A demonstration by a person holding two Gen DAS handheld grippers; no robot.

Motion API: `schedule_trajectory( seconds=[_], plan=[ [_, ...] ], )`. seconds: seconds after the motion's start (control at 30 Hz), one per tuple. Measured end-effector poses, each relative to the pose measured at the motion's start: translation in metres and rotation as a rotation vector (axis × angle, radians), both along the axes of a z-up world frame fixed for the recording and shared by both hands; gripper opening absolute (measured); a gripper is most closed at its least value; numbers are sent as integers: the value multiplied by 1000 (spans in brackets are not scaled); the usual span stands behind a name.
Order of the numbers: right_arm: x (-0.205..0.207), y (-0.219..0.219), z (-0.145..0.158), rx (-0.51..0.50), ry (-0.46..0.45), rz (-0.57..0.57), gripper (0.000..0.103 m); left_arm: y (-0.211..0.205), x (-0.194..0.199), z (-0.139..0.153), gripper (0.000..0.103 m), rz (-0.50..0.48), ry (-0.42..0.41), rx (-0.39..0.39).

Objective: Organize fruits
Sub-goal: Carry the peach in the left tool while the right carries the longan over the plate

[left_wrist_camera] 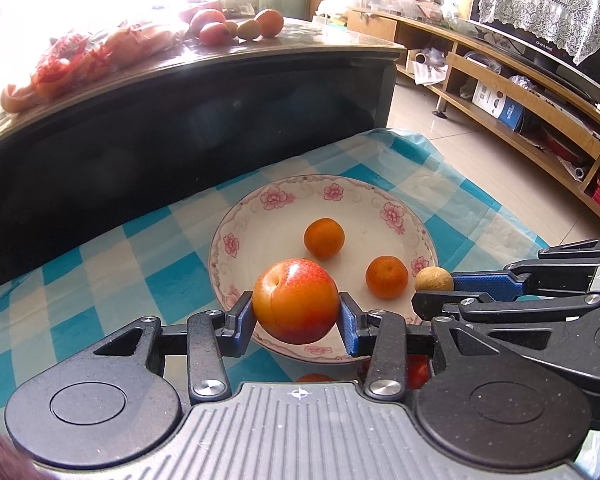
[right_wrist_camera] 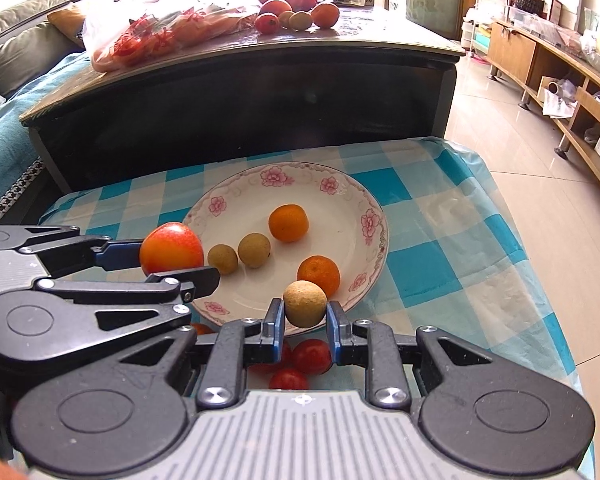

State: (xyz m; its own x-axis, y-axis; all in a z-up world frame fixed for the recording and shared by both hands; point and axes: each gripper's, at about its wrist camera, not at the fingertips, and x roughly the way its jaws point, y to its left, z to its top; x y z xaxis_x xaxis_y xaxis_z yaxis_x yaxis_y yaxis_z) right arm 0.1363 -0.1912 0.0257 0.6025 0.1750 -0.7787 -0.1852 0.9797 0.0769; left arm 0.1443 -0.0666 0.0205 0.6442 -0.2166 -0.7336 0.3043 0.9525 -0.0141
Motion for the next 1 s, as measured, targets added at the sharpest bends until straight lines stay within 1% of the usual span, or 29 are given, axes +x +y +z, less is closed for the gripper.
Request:
schedule_trajectory(
  seconds=[0.63,0.8,1.0],
  plan=[
    [26,-1,-16,-2,19,9,27,0,23,-17,50,25,47,-8],
    [32,-1,-22,-2,22,19,27,2,29,-22,50,32,62,-23],
    [39,-1,-25,-1,12,26,28,3,37,-23,50,42,55,-27]
  ],
)
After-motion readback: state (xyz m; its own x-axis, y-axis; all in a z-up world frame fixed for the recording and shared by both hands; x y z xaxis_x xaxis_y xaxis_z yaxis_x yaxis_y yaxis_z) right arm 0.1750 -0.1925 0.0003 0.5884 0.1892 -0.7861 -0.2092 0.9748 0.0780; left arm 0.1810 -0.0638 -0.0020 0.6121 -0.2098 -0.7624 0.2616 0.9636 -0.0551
